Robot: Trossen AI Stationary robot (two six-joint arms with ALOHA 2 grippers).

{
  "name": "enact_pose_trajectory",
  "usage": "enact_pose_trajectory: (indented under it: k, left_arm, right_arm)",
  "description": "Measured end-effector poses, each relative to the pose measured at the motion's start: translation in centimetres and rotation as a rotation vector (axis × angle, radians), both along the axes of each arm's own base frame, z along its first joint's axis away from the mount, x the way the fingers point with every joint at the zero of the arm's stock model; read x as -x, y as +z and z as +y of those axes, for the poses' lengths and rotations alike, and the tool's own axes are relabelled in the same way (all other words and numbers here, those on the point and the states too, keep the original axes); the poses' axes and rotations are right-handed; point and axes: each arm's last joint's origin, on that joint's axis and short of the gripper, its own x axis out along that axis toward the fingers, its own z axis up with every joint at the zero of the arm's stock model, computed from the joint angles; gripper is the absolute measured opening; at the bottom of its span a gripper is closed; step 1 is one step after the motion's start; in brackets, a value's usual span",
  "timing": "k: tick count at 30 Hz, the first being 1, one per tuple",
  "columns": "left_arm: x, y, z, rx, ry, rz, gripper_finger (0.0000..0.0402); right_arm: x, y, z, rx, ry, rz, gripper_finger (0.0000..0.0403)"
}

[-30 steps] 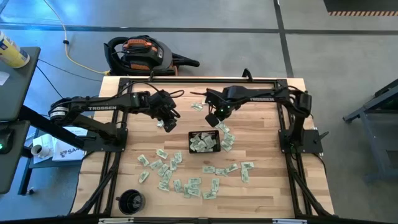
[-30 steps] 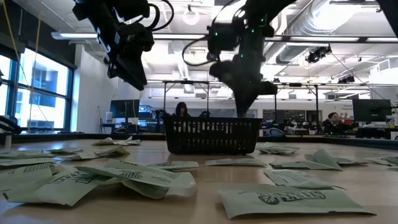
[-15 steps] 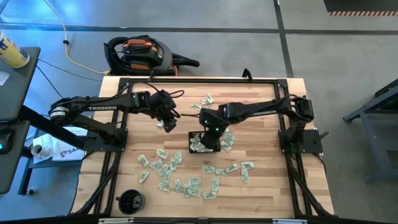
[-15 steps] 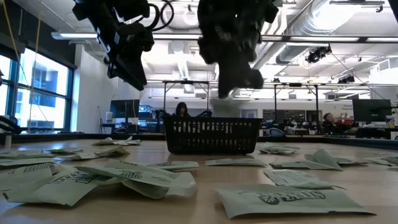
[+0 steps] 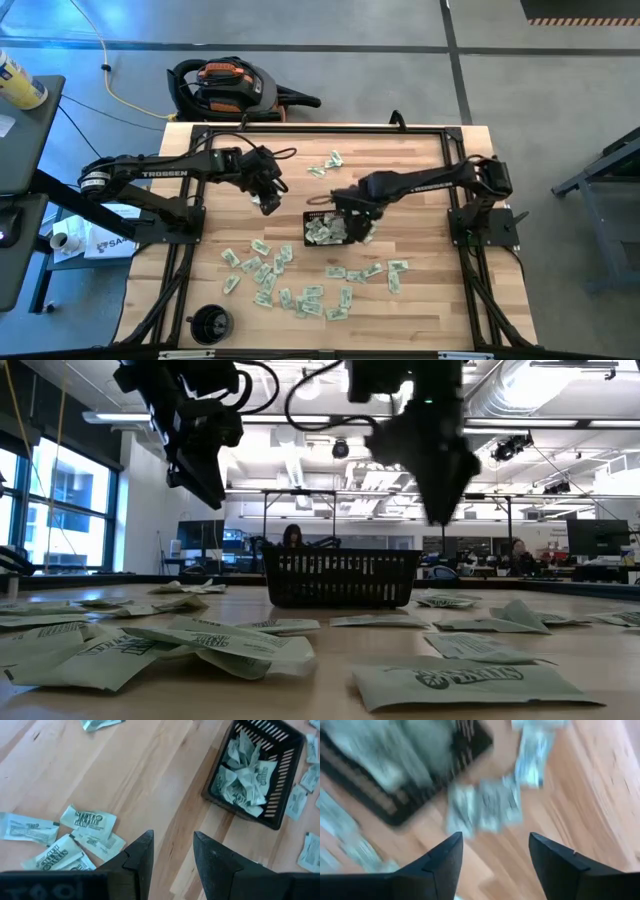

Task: Pick and place Stevia / Truvia into bins
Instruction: Put the green stevia packet into the black basket

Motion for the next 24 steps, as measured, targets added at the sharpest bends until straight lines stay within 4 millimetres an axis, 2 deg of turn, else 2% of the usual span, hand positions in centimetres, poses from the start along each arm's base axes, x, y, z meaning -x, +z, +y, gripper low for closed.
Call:
enact_pose_trajectory:
  k: [5, 8, 11, 13, 15, 19, 22, 24]
  left_arm:
    - [0.0, 0.0, 0.0, -0.001, -0.003, 0.001, 0.0172]
    - [0.1, -0.4, 0.0, -0.012, -0.008, 0.048, 0.0172]
    - [-0.1, -1.2, 0.4, -0.135, -0.028, 0.134, 0.0172]
    - [0.2, -1.8, 1.0, -0.196, 0.018, 0.221, 0.0172]
    - [0.8, -2.4, 2.3, -0.164, 0.071, 0.277, 0.0172]
    - [1.1, -3.2, 5.3, 0.055, 0.209, 0.203, 0.0172]
    - [0.8, -4.0, 7.1, 0.118, 0.290, 0.158, 0.0172]
    - [0.4, -4.8, 7.5, 0.159, 0.304, 0.163, 0.0172]
  right_arm:
    - [0.1, -0.1, 2.5, -0.009, 0.122, 0.011, 0.0218]
    - [0.3, -0.1, 4.0, 0.084, 0.165, 0.008, 0.0212]
    - [0.5, -0.1, 5.2, 0.154, 0.165, -0.006, 0.0212]
    - [0.6, -0.1, 5.8, 0.149, 0.149, -0.009, 0.0213]
    - [0.8, -0.1, 6.1, 0.123, 0.103, -0.002, 0.0213]
    - [1.3, -0.7, 5.9, 0.121, -0.024, 0.032, 0.0212]
    - [2.0, -2.1, 5.5, 0.091, -0.104, 0.091, 0.0214]
    - [2.7, -3.1, 5.4, 0.074, -0.147, 0.137, 0.0215]
